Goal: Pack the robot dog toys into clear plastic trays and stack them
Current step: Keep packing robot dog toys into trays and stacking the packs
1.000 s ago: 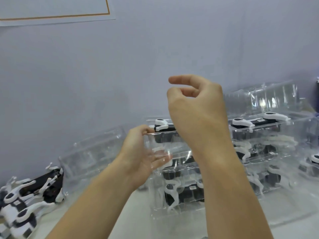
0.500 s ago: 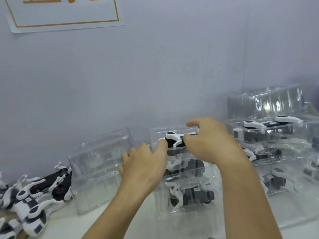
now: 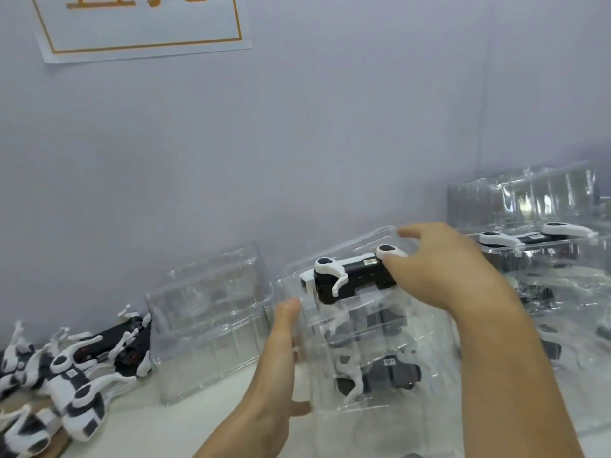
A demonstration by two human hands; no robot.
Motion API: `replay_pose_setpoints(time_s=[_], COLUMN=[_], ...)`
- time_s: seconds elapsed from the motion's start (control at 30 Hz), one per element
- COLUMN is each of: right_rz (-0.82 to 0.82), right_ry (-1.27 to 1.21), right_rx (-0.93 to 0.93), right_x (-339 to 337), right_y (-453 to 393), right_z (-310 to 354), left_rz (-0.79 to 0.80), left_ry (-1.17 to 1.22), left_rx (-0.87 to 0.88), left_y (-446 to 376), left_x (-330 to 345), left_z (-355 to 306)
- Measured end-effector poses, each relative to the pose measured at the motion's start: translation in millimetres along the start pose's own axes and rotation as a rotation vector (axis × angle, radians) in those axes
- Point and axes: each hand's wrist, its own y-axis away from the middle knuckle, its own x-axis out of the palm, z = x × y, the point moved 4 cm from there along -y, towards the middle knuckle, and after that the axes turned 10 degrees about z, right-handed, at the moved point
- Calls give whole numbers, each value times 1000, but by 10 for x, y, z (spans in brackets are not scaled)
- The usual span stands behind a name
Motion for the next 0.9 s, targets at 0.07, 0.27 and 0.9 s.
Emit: replay_pose_setpoints(time_s=[0.07,0.27,0.9], right_rz=[77,105,281], right_ry=[58,83,-550], right_rx=[26,64,-44], right_x=[14,-8,404], right_y=[-8,-83,316], right_z=[-57,-148,-488], left_rz=[-15,-27,-68], left_ry=[21,117,147], left_rx=[0,-59,-14], left_y=[34,38,64], left_x=[-25,-76,-63], left_z=[35,101,94])
